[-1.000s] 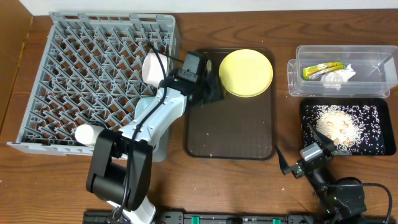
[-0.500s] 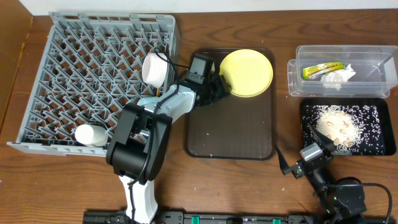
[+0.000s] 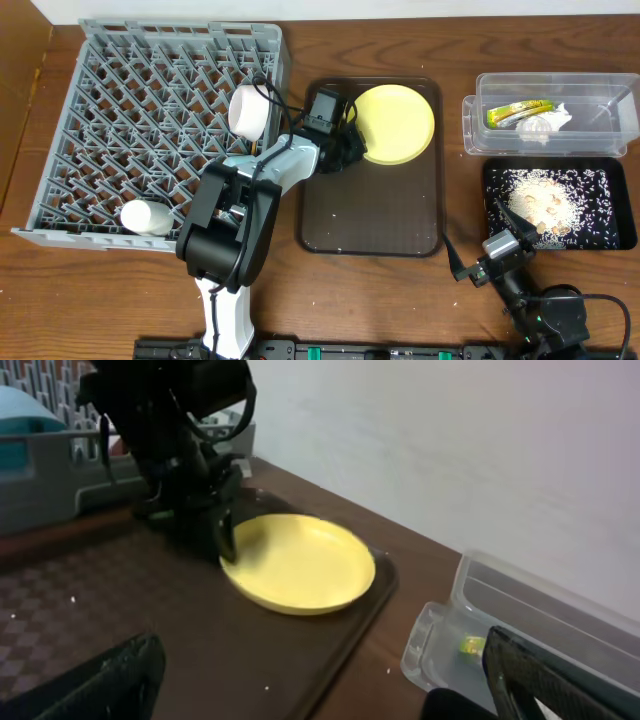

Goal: Sort waste into correct bins and load items into the dishwasher
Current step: 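Grasp the yellow plate edge and lift it with the left gripper, then carry the yellow plate into the dish rack and stand it upright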

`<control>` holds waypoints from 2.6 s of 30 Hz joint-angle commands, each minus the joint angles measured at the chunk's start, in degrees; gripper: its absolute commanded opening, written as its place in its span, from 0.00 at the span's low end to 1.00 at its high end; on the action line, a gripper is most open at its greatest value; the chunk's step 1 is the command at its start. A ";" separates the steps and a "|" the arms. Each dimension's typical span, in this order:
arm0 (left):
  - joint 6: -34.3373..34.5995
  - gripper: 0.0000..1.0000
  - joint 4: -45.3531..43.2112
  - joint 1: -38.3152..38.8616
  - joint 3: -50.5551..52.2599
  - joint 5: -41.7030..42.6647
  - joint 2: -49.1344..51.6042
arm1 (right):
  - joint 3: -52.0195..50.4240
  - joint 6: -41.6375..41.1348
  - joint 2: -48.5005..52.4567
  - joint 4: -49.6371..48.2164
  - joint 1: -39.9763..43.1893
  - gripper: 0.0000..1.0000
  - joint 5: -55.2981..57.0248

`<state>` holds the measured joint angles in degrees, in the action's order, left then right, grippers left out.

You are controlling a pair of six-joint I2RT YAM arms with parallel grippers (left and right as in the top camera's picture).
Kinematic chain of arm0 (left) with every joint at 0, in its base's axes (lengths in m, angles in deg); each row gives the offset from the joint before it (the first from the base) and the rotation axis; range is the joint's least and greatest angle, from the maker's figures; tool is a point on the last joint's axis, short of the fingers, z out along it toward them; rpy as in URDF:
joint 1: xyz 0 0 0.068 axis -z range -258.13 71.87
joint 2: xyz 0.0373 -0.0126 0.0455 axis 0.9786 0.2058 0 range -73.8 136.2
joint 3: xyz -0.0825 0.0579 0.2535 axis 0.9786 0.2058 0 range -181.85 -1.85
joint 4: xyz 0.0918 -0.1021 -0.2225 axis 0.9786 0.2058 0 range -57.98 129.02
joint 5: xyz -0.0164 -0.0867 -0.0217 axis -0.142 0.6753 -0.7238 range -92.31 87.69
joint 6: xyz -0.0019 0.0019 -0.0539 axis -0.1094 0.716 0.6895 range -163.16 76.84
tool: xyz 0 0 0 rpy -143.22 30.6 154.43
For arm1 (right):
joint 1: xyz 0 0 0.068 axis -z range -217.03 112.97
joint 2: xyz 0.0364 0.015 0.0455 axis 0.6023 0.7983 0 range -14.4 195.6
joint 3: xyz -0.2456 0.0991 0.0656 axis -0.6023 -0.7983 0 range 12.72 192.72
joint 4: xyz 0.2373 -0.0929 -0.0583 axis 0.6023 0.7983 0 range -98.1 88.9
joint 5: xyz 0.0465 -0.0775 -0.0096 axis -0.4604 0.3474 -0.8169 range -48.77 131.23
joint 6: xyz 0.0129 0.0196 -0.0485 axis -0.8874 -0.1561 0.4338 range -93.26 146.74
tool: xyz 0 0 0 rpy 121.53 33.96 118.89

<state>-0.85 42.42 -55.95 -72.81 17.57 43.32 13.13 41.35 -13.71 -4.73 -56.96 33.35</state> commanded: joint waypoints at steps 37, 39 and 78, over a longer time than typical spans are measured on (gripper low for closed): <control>-22.67 0.08 9.53 -1.20 3.48 8.55 2.58 | -0.09 0.24 -0.31 0.20 0.74 0.99 0.13; -23.45 0.08 9.16 -2.49 3.43 13.11 1.64 | -0.09 0.24 -0.31 0.20 0.74 0.99 0.11; -25.33 0.08 10.71 -52.70 3.19 -0.55 -37.66 | -0.09 0.24 -0.31 0.20 0.74 0.99 0.13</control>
<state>-24.44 53.98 -106.77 -70.54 20.76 4.56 13.13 41.35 -13.71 -4.73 -56.96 33.35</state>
